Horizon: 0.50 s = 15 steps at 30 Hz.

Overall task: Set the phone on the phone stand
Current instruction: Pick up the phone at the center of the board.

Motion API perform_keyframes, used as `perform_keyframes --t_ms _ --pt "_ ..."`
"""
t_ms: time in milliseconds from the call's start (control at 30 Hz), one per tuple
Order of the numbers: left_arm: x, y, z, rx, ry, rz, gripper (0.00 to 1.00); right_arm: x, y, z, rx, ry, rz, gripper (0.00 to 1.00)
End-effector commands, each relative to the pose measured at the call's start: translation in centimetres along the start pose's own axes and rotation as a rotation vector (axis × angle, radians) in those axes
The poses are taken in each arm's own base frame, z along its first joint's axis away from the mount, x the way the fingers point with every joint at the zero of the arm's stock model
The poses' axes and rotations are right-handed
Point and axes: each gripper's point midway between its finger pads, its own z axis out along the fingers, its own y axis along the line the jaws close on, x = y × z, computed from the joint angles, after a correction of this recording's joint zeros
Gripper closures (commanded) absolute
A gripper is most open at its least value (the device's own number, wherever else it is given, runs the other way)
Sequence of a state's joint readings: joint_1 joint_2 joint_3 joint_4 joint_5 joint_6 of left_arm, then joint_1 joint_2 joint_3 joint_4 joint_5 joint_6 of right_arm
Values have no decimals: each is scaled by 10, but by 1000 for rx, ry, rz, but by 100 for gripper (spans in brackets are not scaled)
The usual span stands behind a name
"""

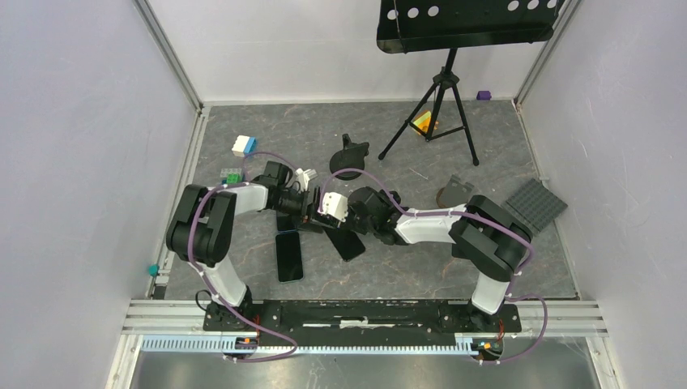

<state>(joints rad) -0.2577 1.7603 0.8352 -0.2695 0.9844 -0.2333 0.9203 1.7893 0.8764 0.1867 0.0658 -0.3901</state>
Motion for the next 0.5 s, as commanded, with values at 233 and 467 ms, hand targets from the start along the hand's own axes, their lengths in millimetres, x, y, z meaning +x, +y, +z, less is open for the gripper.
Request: perform_keyframes --t_ms 233,467 --pt "-15 7 0 -44 -78 -22 11 45 43 -19 -202 127 -67 55" --pt "-19 -10 12 8 -65 17 11 47 51 -25 -270 136 -115 44"
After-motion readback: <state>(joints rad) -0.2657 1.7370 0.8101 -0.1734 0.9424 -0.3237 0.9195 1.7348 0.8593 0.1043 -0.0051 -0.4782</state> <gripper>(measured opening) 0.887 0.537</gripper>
